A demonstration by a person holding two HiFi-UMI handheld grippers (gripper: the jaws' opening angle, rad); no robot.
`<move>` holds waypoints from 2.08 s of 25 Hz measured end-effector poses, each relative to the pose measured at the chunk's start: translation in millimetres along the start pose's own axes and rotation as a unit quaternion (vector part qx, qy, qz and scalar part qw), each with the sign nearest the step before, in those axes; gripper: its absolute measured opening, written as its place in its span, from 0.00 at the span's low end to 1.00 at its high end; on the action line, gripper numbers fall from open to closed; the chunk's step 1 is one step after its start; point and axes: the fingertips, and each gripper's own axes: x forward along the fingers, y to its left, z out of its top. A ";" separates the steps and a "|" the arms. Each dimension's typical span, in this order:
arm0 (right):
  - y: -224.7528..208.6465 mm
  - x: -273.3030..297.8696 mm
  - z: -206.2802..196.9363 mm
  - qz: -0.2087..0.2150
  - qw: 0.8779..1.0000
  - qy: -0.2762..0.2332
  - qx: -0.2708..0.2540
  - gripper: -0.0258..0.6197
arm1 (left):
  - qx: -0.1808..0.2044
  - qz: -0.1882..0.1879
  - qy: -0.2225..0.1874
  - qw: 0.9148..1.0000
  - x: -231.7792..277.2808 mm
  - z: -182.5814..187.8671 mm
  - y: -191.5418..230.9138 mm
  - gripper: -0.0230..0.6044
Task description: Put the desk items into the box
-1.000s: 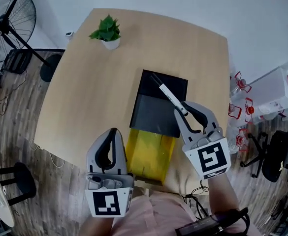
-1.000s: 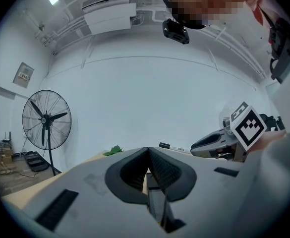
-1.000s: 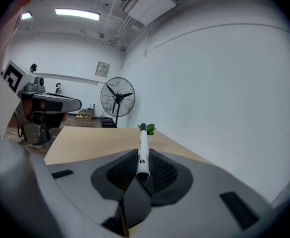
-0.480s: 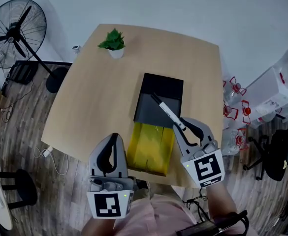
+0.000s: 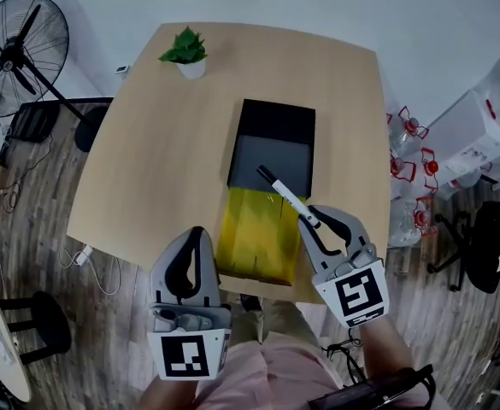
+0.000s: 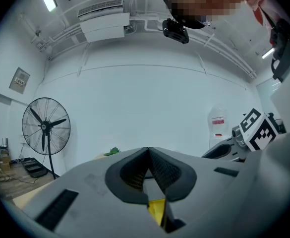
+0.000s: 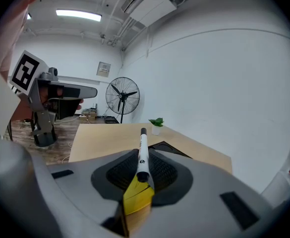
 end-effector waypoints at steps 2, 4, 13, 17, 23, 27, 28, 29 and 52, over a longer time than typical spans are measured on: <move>6.6 0.8 -9.9 0.005 1.000 0.009 0.007 0.15 | 0.002 -0.002 0.007 1.000 -1.5 -7.1 -0.3 0.05; 13.2 3.2 -19.9 0.013 1.000 0.014 0.009 0.15 | 0.003 -0.003 0.014 1.000 -2.2 -15.0 0.1 0.05; 38.2 24.8 -64.0 0.042 0.998 0.030 0.029 0.13 | 0.005 0.002 0.062 0.998 -7.3 -55.7 6.9 0.05; 41.3 37.1 -58.9 0.054 0.998 0.016 0.015 0.13 | -0.001 0.002 0.079 0.997 -4.4 -73.9 6.7 0.05; 52.0 53.6 -53.6 0.076 0.997 0.019 -0.005 0.13 | -0.007 0.005 0.089 0.996 1.0 -82.6 11.6 0.05; 53.2 69.8 -50.7 0.082 0.996 0.020 -0.010 0.14 | -0.013 0.017 0.090 0.996 6.8 -83.3 23.6 0.05; 52.6 73.7 -50.3 0.084 0.996 0.020 -0.009 0.14 | -0.014 0.020 0.091 0.996 8.3 -84.0 26.3 0.05; 51.7 77.7 -49.8 0.085 0.996 0.019 -0.007 0.14 | -0.015 0.023 0.092 0.995 9.9 -85.3 29.0 0.05; 48.9 96.4 -10.9 0.079 0.997 -0.008 -0.007 0.22 | -0.015 0.041 0.073 0.996 14.7 -68.6 59.7 0.05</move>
